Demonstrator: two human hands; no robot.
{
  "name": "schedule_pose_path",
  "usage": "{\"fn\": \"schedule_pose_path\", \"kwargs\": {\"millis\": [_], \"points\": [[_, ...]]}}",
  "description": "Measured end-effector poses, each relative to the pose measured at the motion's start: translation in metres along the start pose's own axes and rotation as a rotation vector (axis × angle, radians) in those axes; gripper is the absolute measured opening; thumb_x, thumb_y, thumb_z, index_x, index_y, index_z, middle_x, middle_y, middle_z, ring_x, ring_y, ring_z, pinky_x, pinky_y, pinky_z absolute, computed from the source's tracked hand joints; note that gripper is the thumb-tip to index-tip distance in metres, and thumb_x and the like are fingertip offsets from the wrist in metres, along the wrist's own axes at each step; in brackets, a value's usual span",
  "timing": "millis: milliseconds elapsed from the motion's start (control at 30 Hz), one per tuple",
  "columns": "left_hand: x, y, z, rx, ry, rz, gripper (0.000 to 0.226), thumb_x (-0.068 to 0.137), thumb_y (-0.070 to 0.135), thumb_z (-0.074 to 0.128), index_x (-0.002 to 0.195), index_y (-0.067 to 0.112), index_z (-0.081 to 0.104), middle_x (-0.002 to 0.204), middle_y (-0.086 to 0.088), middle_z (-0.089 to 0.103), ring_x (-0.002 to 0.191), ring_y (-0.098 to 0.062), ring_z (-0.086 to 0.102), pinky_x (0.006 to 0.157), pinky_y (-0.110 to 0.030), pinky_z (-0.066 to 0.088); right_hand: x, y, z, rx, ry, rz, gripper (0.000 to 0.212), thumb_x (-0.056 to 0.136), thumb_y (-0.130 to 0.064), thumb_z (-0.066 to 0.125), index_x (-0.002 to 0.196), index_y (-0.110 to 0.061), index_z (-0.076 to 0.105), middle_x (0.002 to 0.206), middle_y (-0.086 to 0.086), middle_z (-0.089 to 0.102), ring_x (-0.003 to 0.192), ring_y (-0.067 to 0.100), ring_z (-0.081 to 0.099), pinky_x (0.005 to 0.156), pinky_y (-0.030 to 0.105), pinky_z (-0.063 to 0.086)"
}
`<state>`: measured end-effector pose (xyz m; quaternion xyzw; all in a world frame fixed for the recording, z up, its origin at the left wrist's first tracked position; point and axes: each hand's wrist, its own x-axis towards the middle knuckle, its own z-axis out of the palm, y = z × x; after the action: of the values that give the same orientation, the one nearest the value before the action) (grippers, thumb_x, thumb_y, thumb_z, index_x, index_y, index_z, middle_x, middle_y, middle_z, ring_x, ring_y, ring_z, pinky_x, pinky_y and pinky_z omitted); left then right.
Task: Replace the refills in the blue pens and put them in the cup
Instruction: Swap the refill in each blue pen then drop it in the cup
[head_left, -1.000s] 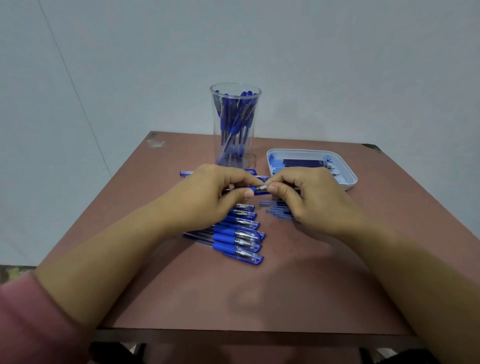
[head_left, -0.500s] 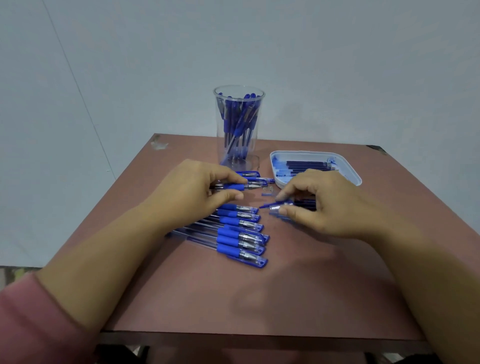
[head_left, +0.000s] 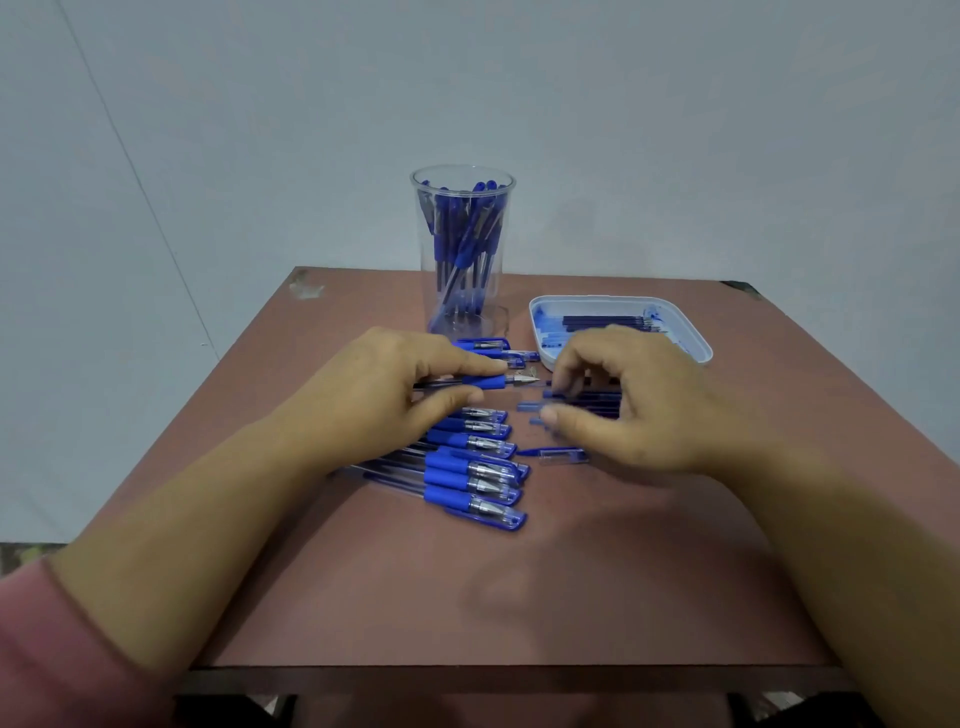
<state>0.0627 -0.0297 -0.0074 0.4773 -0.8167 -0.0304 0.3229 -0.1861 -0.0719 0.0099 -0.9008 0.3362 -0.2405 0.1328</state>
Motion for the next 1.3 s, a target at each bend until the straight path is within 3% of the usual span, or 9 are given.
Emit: {"fn": "schedule_pose_path", "kwargs": {"millis": [100,267,400,567,733,867,1033,1167,1300], "points": [[0.0,0.001,0.0,-0.01,-0.006,0.001,0.03,0.087,0.031,0.071,0.117,0.033,0.07,0.102,0.017,0.073,0.086,0.005,0.064,0.074,-0.015,0.05,0.005,-0.001,0.009,0.032,0.082,0.005,0.025,0.083,-0.059,0.051,0.087,-0.036,0.061,0.082,-0.017,0.061,0.081,0.005,0.055,0.066,0.017,0.04],[0.0,0.005,0.0,-0.046,-0.03,-0.011,0.028,0.085,0.04,0.065,0.112,0.034,0.072,0.074,0.038,0.061,0.067,0.0,0.059,0.061,-0.012,0.044,0.009,-0.005,0.017,0.065,0.059,0.011,0.012,0.091,-0.035,0.062,0.089,-0.028,0.071,0.079,-0.012,0.065,0.077,0.005,0.059,0.066,0.018,0.045],[0.0,0.005,0.0,-0.05,-0.046,-0.027,0.023,0.087,0.031,0.069,0.109,0.034,0.073,0.07,0.042,0.056,0.062,0.002,0.056,0.059,-0.007,0.037,0.009,-0.007,0.019,0.164,0.057,0.044,0.008,0.085,-0.025,0.073,0.088,-0.03,0.068,0.078,-0.012,0.065,0.074,0.005,0.061,0.066,0.014,0.048],[0.0,0.003,-0.001,-0.06,-0.014,-0.036,0.024,0.086,0.032,0.071,0.109,0.035,0.073,0.071,0.039,0.059,0.068,0.001,0.061,0.06,-0.013,0.044,0.008,-0.004,0.018,0.161,0.078,0.055,0.021,0.083,-0.041,0.069,0.102,-0.033,0.063,0.089,-0.014,0.063,0.082,0.006,0.058,0.071,0.015,0.046],[0.0,0.001,-0.002,-0.065,-0.001,-0.058,0.024,0.085,0.035,0.069,0.108,0.037,0.072,0.068,0.03,0.063,0.059,-0.001,0.057,0.057,-0.011,0.042,0.011,-0.002,0.018,0.069,0.08,-0.014,0.006,0.087,-0.03,0.069,0.091,-0.027,0.068,0.082,-0.016,0.062,0.078,0.007,0.058,0.068,0.016,0.045],[0.0,0.001,-0.002,-0.072,0.005,-0.039,0.032,0.082,0.048,0.06,0.111,0.038,0.071,0.081,0.022,0.07,0.064,-0.008,0.063,0.061,-0.024,0.051,0.009,-0.004,0.017,0.178,0.086,0.02,0.023,0.083,-0.042,0.07,0.104,-0.033,0.065,0.084,-0.016,0.064,0.079,0.005,0.061,0.07,0.014,0.048],[0.0,0.0,-0.002,-0.052,-0.006,-0.047,0.029,0.085,0.043,0.064,0.112,0.037,0.071,0.089,0.017,0.073,0.069,-0.009,0.066,0.065,-0.03,0.055,0.011,-0.006,0.019,0.12,0.077,0.001,0.007,0.088,-0.033,0.066,0.091,-0.027,0.069,0.079,-0.013,0.065,0.075,0.007,0.061,0.065,0.021,0.048],[0.0,-0.001,0.0,-0.053,0.007,-0.044,0.024,0.087,0.042,0.068,0.111,0.039,0.071,0.085,0.019,0.072,0.065,-0.012,0.064,0.063,-0.03,0.052,0.009,-0.004,0.018,0.163,0.088,0.022,0.022,0.079,-0.039,0.075,0.098,-0.033,0.067,0.08,-0.02,0.063,0.077,0.006,0.061,0.069,0.016,0.049],[0.0,0.0,0.0,-0.063,0.004,-0.042,0.028,0.086,0.046,0.064,0.112,0.038,0.07,0.089,0.016,0.074,0.07,-0.011,0.067,0.065,-0.034,0.055,0.011,-0.002,0.019,0.109,0.066,0.011,0.014,0.088,-0.041,0.062,0.093,-0.03,0.07,0.081,-0.013,0.065,0.075,0.007,0.06,0.066,0.021,0.047]]}}
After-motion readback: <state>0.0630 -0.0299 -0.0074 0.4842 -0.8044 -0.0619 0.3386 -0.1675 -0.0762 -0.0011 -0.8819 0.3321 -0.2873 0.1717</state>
